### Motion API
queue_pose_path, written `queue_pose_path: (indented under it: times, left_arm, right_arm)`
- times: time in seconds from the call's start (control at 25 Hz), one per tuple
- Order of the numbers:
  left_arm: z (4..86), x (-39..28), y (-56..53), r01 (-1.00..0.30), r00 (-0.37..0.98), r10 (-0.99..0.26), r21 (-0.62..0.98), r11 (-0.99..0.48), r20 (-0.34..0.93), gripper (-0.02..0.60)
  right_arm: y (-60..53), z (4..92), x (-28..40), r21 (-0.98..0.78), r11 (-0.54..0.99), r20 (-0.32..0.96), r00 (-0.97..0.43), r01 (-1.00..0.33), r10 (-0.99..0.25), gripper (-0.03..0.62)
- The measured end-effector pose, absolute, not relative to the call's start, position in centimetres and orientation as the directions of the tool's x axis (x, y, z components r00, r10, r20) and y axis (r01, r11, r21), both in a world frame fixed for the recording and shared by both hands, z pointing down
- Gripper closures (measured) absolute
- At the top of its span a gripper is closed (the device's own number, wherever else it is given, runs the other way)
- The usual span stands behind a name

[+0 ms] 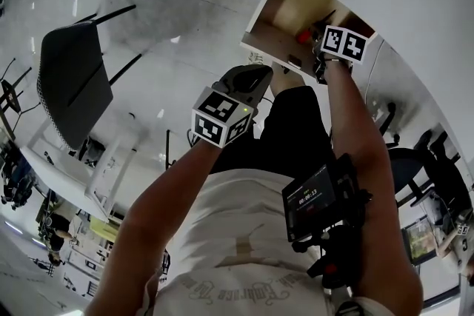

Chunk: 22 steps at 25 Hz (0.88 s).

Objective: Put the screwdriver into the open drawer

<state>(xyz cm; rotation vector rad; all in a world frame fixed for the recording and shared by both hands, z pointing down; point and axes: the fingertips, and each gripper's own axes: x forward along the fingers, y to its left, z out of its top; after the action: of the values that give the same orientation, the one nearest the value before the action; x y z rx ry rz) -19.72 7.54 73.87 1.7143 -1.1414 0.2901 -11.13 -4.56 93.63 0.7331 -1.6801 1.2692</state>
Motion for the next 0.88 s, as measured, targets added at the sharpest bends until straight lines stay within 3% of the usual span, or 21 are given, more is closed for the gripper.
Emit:
queue_pose_path:
  times: [0.6,0.88]
  left_arm:
    - [74.4,-20.7,8.6,-0.803,0.510,-0.542,0.596,-0.021,0.668,0.561]
    - [73.9,-20.8,8.5,-0.810,0.500,-0.549,0.585,-0.023,0.670,0.561]
  right_arm:
    - [-4.6,94.6,-12.0,-0.423,0.276,0.903,-0.426,-0.863,0.052,0.517]
    - [-4.0,94.3,-11.8,-0.446,0.247,0.894,-0.444,-0.861,0.065,0.464]
